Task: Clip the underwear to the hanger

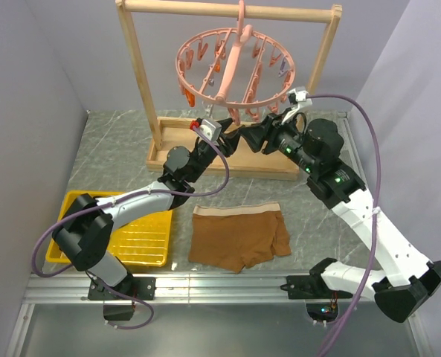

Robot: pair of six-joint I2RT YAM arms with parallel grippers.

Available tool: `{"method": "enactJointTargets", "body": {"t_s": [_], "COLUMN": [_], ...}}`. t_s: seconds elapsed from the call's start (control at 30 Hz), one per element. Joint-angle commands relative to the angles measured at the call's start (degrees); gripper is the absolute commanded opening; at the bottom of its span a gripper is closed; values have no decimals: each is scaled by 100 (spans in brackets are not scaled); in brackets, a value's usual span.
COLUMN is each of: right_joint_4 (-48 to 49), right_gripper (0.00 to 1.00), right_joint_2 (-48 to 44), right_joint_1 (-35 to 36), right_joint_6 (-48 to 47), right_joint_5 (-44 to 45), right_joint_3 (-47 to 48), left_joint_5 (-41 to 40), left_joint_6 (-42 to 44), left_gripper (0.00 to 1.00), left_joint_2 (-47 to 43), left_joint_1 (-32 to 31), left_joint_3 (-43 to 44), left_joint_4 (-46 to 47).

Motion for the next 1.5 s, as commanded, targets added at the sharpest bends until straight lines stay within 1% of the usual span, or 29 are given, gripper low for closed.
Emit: {"method": "enactJointTargets", "body": {"t_s": [0.0, 0.1, 0.13, 0.33, 0.43, 0.47, 0.67, 0.9, 1.0, 1.17, 1.47], "right_joint_4": [485, 546, 564, 774, 801, 958, 1003, 854, 854, 854, 537], "right_gripper": [52, 48, 47, 43, 41, 40, 39, 30, 31, 36, 35], "right_joint_2": [131, 245, 272, 465, 535, 553, 685, 773, 755, 720, 887], "right_joint_1": [182, 235, 253, 332, 367, 367, 367, 376, 376, 341, 288], "right_joint_6": [123, 202, 229, 456, 562, 580, 695, 809, 835, 897, 1275], "right_joint_5": [645, 935, 971, 1409, 1559, 1560, 1700, 2227, 2254, 2394, 2641], "right_joint_3": [-9, 17, 17, -18, -35, -27, 35, 114, 114, 132, 378], "left_joint_5": [-76, -59, -50, 37, 73, 90, 91, 99, 99, 99, 178], "left_joint_6": [34, 34, 234, 323, 402, 437, 596, 719, 763, 816, 886], "left_gripper": [45, 40, 38, 32, 31, 31, 27, 27, 26, 24, 23], "left_joint_2": [-31, -66, -66, -75, -66, -57, -75, -92, -84, -75, -31], "left_joint_1": [-38, -29, -29, -55, -82, -90, -161, -231, -249, -257, -293], "left_joint_3": [209, 139, 122, 104, 104, 95, -1, -89, -124, -160, -212], "left_joint_4": [341, 367, 402, 455, 508, 508, 613, 666, 675, 692, 754]}}
